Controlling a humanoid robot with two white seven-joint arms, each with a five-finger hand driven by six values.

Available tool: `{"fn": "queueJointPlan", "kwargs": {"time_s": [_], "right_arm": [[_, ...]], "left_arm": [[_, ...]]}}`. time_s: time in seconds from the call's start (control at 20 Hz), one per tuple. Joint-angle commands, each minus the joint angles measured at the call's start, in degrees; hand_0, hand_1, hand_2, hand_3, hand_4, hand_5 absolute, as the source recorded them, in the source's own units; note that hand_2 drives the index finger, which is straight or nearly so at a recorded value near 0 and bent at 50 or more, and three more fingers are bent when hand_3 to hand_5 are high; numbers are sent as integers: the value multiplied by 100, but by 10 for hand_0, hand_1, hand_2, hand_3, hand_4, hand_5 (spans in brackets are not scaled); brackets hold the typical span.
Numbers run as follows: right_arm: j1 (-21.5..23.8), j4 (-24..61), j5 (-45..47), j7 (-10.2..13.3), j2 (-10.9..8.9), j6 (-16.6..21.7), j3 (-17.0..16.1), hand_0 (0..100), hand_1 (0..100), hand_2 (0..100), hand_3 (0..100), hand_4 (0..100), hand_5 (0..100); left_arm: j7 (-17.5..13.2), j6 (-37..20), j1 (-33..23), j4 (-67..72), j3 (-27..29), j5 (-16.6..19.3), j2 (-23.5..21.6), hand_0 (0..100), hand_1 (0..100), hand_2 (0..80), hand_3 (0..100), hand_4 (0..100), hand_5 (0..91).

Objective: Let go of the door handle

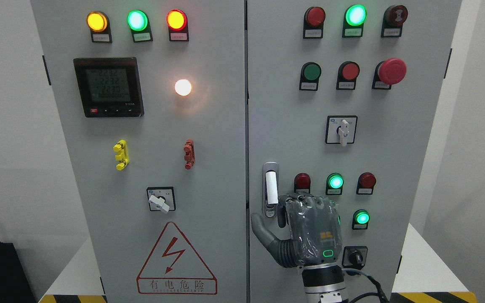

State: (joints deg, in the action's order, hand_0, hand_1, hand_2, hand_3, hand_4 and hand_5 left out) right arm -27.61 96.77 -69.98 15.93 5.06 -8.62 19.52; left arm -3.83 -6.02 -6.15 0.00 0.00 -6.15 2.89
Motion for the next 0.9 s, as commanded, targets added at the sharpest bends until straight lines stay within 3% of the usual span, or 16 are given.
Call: {"fn": "queueJointPlan", "kwargs": {"time_s": [0.0, 0.85], "right_arm": [[-174, -229, 20, 15, 118, -17, -45, 258, 575, 901, 1000, 959, 1000], [-139, -229, 29, 50, 127, -17, -177, 326, 600, 901, 1000, 958, 1000]], "left_arm": [[-4, -5, -1, 114, -79, 0, 2, 120, 389, 0, 0, 0, 0], [-4, -5, -1, 114, -79, 0, 2, 120, 389, 0, 0, 0, 0]]}}
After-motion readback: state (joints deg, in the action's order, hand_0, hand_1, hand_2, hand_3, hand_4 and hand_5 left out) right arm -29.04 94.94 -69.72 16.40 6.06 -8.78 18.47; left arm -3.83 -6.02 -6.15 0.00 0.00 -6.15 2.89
